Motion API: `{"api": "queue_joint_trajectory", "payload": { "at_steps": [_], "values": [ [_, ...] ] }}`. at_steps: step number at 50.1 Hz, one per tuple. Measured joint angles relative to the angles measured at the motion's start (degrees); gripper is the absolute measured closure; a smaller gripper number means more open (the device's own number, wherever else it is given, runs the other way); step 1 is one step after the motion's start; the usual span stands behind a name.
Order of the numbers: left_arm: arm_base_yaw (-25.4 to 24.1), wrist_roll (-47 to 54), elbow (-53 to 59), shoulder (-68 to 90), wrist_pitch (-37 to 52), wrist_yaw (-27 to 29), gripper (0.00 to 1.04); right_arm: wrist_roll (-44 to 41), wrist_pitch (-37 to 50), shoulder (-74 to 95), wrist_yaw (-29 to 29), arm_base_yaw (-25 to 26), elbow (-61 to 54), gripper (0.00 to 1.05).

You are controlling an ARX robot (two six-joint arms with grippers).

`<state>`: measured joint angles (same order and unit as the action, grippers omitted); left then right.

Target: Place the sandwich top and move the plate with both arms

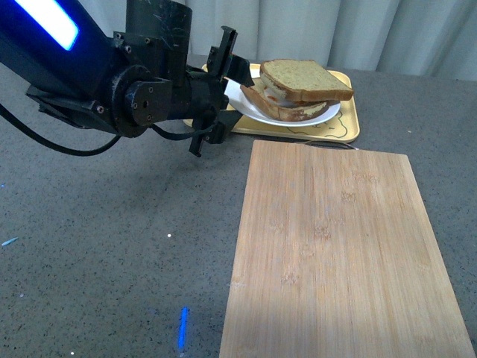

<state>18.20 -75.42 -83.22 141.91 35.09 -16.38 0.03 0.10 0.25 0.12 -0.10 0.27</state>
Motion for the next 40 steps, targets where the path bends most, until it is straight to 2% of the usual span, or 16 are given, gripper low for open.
{"api": "queue_joint_trajectory", "payload": {
  "at_steps": [8,10,15,19,22,28,40],
  "values": [
    [0.15,8.59,8.7,-10.29,0.0,2.34,0.11,0.0,0.0,0.0,0.0,0.0,0.0,0.09],
    [0.37,11.32,9.42,-11.04,1.75,4.81,0.07,0.0,0.0,0.0,0.0,0.0,0.0,0.09],
    [0.57,30.58,17.38,-12.59,21.09,24.2,0.23,0.0,0.0,0.0,0.04,0.0,0.0,0.09],
    [-0.35,44.78,24.85,-15.19,30.14,30.71,0.34,0.0,0.0,0.0,0.0,0.0,0.0,0.09],
    [-2.01,56.76,31.89,-19.15,35.41,31.34,0.44,0.0,0.0,0.0,-0.02,0.0,0.0,0.09],
    [-4.48,68.11,41.33,-26.99,39.04,29.9,0.62,0.0,0.0,0.0,-0.02,0.0,0.0,0.09],
    [-8.09,73.42,56.02,-37.86,40.72,26.6,0.98,0.0,0.0,0.0,0.0,0.0,0.0,0.09]
  ]
}}
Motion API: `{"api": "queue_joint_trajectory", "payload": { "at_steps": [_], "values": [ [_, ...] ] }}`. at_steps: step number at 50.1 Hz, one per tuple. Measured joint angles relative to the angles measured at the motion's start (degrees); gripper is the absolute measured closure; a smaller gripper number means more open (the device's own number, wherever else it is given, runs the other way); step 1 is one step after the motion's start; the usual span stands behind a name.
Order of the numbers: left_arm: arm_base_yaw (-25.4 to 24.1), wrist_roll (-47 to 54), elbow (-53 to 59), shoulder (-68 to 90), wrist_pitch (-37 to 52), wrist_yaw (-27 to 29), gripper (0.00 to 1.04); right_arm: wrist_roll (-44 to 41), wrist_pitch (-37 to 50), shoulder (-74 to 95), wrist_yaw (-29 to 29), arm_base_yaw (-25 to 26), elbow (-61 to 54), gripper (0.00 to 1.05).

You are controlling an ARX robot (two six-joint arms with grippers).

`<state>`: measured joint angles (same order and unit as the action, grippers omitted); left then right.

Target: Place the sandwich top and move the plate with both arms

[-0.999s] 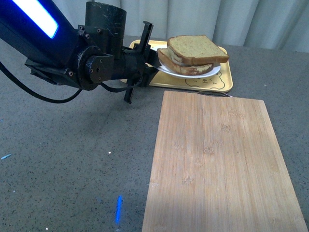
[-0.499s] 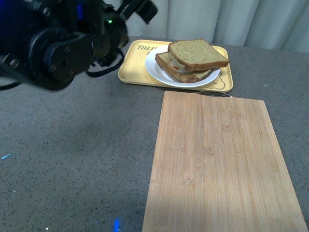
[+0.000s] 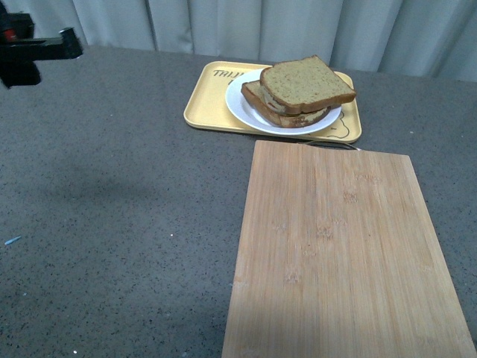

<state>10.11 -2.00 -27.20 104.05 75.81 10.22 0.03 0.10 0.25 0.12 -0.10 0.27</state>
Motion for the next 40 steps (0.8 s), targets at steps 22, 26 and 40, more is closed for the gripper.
{"api": "queue_joint_trajectory", "payload": {
  "at_steps": [22,26,40],
  "values": [
    [-4.5,1.2,16.2,-20.13,-3.8,-4.63,1.01,0.0,0.0,0.0,0.0,0.0,0.0,0.09],
    [-5.11,1.33,18.27,-24.2,-5.79,-5.35,1.01,0.0,0.0,0.0,0.0,0.0,0.0,0.09],
    [-9.55,1.55,21.84,-40.52,-18.32,-9.81,1.01,0.0,0.0,0.0,0.0,0.0,0.0,0.09]
  ]
}}
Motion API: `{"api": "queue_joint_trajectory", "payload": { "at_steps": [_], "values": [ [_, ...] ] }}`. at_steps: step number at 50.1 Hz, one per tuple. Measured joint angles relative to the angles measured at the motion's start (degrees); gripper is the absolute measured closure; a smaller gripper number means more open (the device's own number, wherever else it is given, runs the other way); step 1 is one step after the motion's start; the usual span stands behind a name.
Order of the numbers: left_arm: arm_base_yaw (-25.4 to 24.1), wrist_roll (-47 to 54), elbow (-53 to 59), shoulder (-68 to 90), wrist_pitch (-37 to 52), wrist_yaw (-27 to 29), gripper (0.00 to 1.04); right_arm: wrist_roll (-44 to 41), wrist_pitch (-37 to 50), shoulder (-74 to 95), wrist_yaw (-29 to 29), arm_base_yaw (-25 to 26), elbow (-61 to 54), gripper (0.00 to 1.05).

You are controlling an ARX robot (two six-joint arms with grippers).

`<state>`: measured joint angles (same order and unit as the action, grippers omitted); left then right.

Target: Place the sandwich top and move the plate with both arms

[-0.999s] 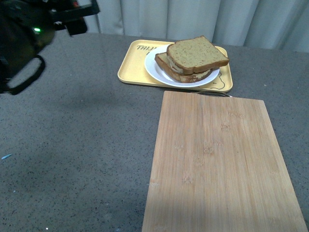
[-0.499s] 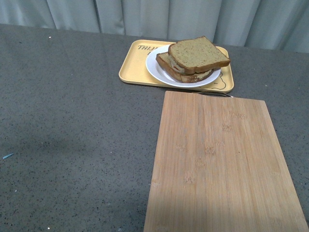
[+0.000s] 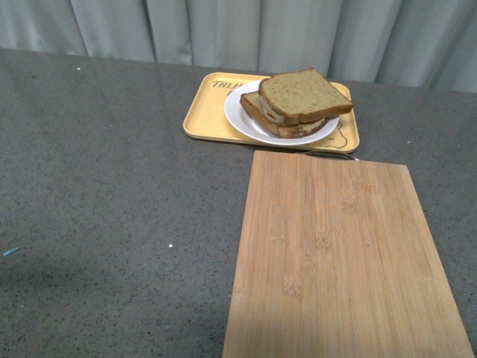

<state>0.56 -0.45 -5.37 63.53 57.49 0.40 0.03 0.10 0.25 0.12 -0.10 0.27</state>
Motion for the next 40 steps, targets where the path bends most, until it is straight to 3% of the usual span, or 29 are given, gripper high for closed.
{"api": "queue_joint_trajectory", "payload": {
  "at_steps": [40],
  "values": [
    [-0.44,0.02,4.33,-32.83,-27.17,-0.39,1.01,0.0,0.0,0.0,0.0,0.0,0.0,0.09]
  ]
}}
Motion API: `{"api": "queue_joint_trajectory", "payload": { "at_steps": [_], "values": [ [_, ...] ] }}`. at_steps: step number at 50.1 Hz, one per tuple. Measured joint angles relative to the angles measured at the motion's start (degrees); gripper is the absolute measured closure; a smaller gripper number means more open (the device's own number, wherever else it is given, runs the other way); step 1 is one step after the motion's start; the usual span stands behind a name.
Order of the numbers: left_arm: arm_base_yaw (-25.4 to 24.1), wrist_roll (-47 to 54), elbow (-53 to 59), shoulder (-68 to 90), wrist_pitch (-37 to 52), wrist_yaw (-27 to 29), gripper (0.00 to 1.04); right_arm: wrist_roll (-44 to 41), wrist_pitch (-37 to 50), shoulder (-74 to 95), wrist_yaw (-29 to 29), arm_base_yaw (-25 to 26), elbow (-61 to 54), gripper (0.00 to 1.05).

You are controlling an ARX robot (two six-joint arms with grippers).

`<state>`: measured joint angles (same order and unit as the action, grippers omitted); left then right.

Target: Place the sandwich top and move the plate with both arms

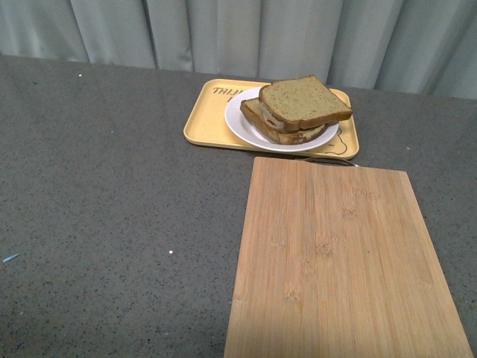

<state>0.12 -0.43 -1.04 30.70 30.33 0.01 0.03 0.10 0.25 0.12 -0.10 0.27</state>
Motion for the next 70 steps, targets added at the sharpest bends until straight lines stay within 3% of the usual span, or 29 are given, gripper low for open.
{"api": "queue_joint_trajectory", "payload": {
  "at_steps": [54,58,68,70],
  "values": [
    [0.0,-0.02,0.02,-20.76,-20.17,0.0,1.01,0.0,0.0,0.0,0.0,0.0,0.0,0.09],
    [0.0,0.0,0.0,-27.12,-28.59,-0.02,1.01,0.0,0.0,0.0,0.0,0.0,0.0,0.09],
    [0.0,0.0,0.0,-30.36,-30.18,-0.02,1.01,0.0,0.0,0.0,0.0,0.0,0.0,0.09],
    [0.0,-0.02,0.02,-30.36,-30.18,-0.02,0.95,0.0,0.0,0.0,0.0,0.0,0.0,0.09]
  ]
}}
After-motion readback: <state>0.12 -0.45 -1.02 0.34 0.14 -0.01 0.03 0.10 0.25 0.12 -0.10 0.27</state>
